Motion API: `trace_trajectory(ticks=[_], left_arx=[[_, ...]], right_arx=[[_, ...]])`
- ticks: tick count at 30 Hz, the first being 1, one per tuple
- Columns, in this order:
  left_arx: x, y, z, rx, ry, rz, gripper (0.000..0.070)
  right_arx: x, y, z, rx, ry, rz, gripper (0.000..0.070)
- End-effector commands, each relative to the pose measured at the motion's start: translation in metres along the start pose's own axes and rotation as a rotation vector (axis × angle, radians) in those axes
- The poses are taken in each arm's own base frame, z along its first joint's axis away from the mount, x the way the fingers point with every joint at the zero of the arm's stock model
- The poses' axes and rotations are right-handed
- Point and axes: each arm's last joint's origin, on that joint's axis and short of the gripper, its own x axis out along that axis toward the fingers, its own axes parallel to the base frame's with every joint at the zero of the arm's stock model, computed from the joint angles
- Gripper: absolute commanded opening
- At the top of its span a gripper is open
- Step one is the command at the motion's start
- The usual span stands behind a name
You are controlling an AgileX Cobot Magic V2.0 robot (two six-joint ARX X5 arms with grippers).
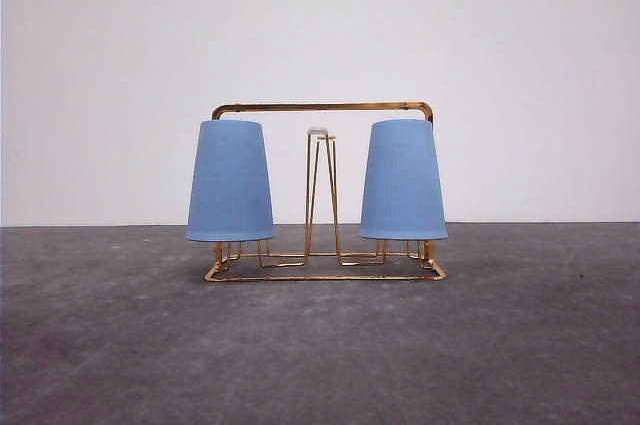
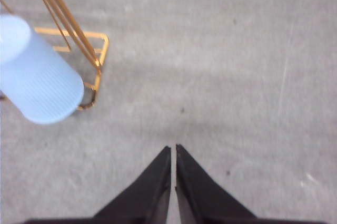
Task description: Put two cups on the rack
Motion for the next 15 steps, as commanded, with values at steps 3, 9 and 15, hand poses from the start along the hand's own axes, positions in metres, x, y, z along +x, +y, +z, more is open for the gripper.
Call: trace_trajectory(ticks=[3,9,15], left_arx=[[0.001,0.001,-0.005,0.000,0.017,0.005,0.0003],[0.001,0.001,-0.005,0.000,0.017,0.005,0.0003],[0.001,0.001,-0.005,0.000,0.017,0.005,0.0003]], right_arx=[[0.000,0.001,0.006,0.008,-0.038,0.003,0.0012],[-0.001,0.002,0.011,0.008,-0.085,0.008,0.0012],[-0.004,-0.002,0.011,-0.083,-0.162,-0.023,0.0012]])
